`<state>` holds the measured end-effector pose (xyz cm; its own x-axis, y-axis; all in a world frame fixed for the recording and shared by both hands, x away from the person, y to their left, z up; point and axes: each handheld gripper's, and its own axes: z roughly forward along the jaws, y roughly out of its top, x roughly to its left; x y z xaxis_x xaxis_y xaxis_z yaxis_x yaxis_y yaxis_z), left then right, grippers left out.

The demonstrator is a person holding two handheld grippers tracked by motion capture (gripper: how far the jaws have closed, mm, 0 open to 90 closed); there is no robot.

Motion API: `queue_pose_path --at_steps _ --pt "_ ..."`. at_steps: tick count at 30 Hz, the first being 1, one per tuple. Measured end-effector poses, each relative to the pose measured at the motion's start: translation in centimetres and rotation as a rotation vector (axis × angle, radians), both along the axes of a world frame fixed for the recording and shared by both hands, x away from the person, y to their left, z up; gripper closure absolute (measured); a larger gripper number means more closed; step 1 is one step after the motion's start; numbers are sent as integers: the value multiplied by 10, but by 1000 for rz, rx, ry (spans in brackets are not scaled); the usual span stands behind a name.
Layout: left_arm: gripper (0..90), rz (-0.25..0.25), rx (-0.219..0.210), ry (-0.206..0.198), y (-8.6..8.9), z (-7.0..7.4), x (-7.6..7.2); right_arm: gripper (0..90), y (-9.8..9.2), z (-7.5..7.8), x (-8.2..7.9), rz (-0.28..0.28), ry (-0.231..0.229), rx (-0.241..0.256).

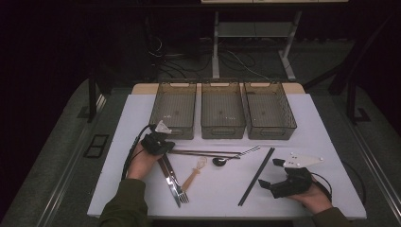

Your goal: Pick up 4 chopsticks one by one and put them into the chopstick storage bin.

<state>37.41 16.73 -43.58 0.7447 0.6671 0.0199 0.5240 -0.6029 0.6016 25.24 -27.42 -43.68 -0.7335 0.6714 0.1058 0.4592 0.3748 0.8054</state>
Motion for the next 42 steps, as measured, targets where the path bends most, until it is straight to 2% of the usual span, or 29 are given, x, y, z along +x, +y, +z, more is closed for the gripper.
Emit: queue_pose_path --at_steps 2,12,27,32,42 --pt "893 -4 3 18 1 0 -2 44 0 0 0 0 0 0" --pt "892 -8 -18 49 0 1 -10 44 -1 0 0 0 -2 3" --pt "893 -58 -28 78 -7 2 -27 44 -1 1 0 1 -3 4" --pt "892 -53 -55 92 -9 2 -33 44 -1 0 0 2 -4 4" --pt "892 -68 -62 109 -11 3 -38 44 -1 0 0 2 -3 3"
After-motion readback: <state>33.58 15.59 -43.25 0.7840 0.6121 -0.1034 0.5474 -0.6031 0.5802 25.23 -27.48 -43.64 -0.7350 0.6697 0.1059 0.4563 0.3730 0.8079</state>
